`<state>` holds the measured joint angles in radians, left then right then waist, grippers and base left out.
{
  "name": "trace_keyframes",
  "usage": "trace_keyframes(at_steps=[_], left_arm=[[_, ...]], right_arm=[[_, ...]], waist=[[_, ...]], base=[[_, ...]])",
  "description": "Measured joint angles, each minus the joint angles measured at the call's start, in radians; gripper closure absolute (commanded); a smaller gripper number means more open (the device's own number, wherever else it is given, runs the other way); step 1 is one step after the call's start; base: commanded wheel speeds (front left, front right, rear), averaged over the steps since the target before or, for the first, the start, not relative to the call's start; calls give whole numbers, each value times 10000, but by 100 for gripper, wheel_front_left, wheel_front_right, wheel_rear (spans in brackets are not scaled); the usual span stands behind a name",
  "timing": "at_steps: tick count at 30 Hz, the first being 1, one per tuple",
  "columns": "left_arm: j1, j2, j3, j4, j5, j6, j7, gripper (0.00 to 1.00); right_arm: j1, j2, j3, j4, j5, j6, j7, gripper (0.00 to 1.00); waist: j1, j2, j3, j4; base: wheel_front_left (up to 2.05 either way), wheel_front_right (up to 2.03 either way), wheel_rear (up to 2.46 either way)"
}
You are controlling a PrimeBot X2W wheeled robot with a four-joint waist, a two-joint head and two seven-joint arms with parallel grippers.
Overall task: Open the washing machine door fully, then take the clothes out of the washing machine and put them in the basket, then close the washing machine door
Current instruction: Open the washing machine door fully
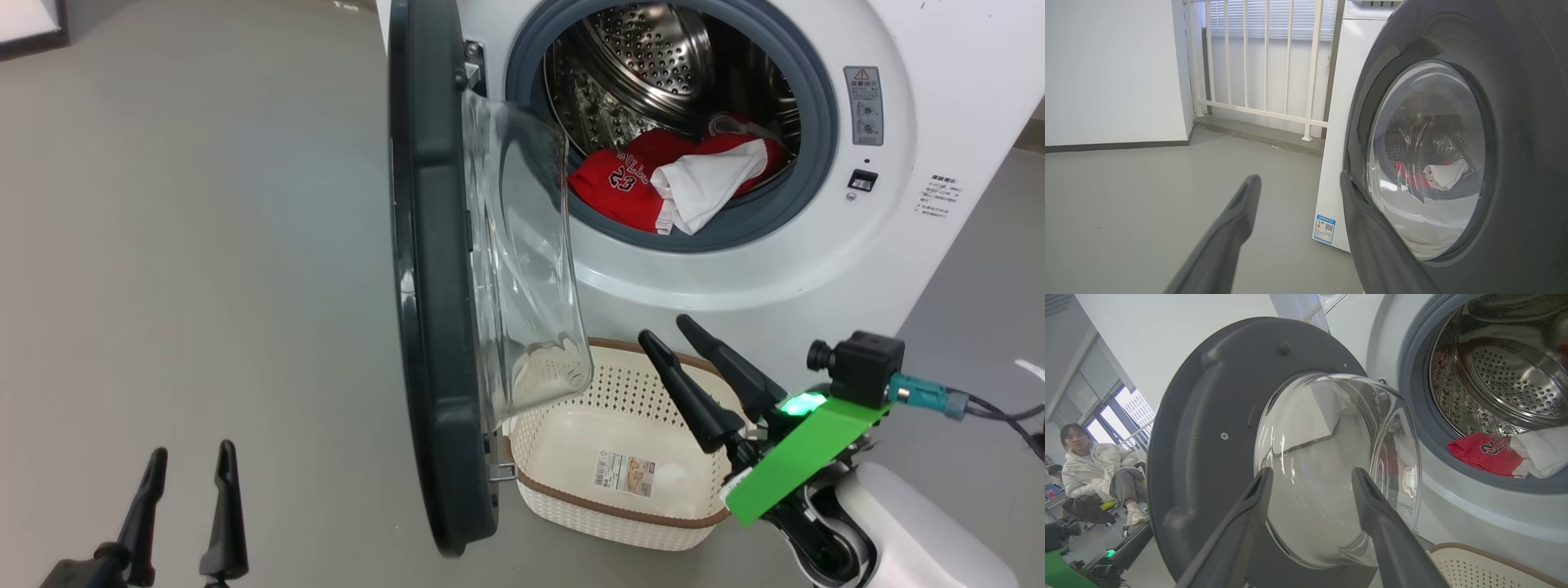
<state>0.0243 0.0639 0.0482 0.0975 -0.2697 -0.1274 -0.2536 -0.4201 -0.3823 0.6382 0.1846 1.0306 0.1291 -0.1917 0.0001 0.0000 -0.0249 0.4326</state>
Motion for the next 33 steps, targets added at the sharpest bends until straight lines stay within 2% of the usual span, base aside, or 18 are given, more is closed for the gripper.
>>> trace_keyframes(at_steps=[8, 14, 21, 33], left_arm=[[173, -10, 125, -94, 42, 0, 0, 0], [197, -23, 144, -130, 42, 0, 0, 0], [238, -40, 136, -146, 42, 0, 0, 0], [239, -40, 115, -146, 42, 0, 0, 0]], right_arm=[[500, 44, -470, 899, -1498, 0, -570, 0], [1282, 593, -2056, 614, -3344, 0, -579, 0], [2012, 941, -2874, 418, -4963, 0, -579, 0], [2395, 1358, -3647, 360, -5921, 0, -581, 0]], waist=[[0, 0, -76, -129], [-1, 0, -39, -153], [-1, 0, -9, -169], [-1, 0, 14, -215]], base=[[0, 0, 0], [0, 0, 0], [0, 0, 0], [0, 0, 0]])
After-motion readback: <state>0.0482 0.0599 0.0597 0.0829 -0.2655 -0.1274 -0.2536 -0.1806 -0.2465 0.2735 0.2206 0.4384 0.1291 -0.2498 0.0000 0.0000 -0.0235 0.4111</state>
